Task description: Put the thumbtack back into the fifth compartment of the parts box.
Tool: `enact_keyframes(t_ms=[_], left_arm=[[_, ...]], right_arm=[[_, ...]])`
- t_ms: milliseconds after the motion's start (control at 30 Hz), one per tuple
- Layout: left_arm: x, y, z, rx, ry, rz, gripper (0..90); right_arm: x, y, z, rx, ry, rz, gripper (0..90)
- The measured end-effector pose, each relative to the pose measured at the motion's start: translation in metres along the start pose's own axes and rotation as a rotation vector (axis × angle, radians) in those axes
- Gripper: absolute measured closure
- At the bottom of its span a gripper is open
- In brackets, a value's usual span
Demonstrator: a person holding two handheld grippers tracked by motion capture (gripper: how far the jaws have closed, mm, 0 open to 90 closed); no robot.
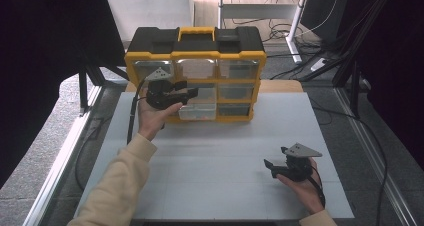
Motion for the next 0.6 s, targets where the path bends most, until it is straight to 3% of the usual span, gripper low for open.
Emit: enact_keyframes(t_ms=[100, 200, 367, 600], left_arm=[[-0.009, 0.004, -0.004, 0.028, -0.024, 0.017, 21.7], [-0.022, 0.012, -0.008, 0.023, -0.034, 0.005, 17.1], [-0.044, 0.035, -0.015, 0.043, -0.049, 0.029, 15.4], [-0.066, 0.071, -0.02, 0.024, -0.055, 0.047, 12.4]], right_arm=[[-0.001, 0.0, -0.001, 0.003, 0.005, 0.002, 19.3], [-0.002, 0.0, -0.001, 0.003, 0.009, 0.0, 19.3], [-0.002, 0.0, 0.0, 0.0, 0.0, 0.001, 19.3], [0.001, 0.0, 0.001, -0.011, -0.009, 0.006, 19.2]])
Point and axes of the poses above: each handheld gripper's, and its own axes: x roughly forward along the jaws, y roughly out of its underside, z roughly to its left, the point moved 7 cm from there along x, roughly forward along the jaws, and after that the axes turned 7 degrees about y, right-handed, at the moved point
